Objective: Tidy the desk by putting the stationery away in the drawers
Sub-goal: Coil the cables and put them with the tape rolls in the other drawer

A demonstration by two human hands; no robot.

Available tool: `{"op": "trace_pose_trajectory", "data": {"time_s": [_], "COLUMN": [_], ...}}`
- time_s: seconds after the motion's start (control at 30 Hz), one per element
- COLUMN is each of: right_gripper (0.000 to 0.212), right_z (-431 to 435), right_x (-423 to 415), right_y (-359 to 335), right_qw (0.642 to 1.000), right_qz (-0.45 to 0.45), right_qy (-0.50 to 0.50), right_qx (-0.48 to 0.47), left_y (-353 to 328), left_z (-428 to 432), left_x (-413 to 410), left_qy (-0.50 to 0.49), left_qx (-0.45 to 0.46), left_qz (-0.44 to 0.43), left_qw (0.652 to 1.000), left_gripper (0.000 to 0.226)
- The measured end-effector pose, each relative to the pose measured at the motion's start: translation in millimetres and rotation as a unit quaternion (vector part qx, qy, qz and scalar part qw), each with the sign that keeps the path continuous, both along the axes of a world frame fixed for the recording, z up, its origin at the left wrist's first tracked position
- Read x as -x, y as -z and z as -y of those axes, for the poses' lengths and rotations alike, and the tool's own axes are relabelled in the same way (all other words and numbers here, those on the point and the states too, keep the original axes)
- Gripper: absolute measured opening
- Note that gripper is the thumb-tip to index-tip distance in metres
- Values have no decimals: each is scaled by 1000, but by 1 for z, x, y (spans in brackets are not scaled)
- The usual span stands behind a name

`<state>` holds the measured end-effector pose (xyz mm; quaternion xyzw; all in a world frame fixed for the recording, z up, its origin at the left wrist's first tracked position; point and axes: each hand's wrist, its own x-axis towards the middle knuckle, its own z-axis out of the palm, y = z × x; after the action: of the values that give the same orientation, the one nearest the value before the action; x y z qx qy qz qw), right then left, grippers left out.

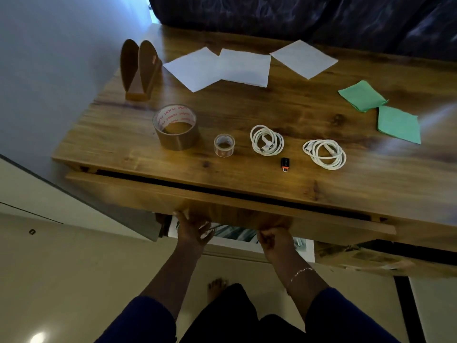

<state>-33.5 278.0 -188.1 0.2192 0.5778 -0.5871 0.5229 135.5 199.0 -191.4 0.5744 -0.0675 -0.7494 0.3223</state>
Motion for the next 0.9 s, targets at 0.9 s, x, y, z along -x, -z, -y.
{"op": "trace_pose_trajectory", "data": {"time_s": [0.9], "right_gripper": [27], "right_z": [-26], "right_x": [-46], "right_y": [-119], "right_qw": [593], "right_qz": [-612], "right_qy": [-522], "right_qx": [15], "left_y": [-108], "left_z": [-33], "left_x": [-51], "left_qy": [394], "left_qx": [566], "left_qz": [482], "left_qw": [540], "left_gripper": [22]}}
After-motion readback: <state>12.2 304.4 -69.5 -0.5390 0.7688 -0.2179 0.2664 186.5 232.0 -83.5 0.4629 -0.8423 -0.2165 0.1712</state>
